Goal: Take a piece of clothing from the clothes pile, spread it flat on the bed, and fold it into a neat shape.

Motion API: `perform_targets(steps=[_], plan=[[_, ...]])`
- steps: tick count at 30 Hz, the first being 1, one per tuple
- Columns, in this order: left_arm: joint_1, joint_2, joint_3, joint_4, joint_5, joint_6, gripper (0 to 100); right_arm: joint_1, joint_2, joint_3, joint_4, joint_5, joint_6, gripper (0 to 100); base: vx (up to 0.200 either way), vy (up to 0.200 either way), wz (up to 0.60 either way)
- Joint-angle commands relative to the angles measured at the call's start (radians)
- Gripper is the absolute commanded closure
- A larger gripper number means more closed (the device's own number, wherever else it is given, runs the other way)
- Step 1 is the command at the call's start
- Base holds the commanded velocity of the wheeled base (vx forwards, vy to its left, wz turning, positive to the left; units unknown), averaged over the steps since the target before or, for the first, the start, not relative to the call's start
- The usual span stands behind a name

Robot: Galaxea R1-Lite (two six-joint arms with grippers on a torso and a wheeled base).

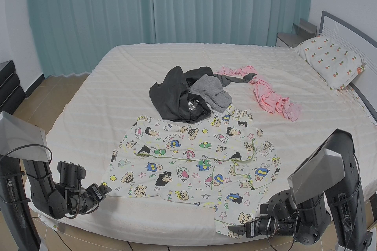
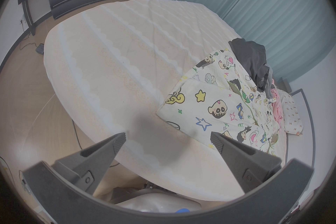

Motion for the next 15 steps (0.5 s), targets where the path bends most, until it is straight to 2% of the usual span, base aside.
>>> perform_targets(steps=[1,6,12,13,15], plan=[[-0.001,-0.002,0.000,-0.001,0.000,0.000,0,0.013,0.009,-0.010,-0.012,-0.007,-0.001,0,0.000,0.000,0.00],[-0.001,-0.002,0.001,-0.001,0.000,0.000,0,0.045,0.012,-0.050,-0.011,-0.026,-0.001,0,0.000,0.000,0.00],[-0.001,-0.002,0.000,-0.001,0.000,0.000,0,0.039,0.018,-0.110,0.017,-0.033,0.030,0,0.000,0.000,0.00],[-0.002,-0.002,0.000,-0.001,0.000,0.000,0,0.039,0.017,-0.112,0.028,-0.034,0.033,100,0.000,0.000,0.00],[-0.004,-0.002,0.000,-0.001,0.001,0.001,0,0.039,0.015,-0.110,0.029,-0.043,0.033,100,0.000,0.000,0.00]])
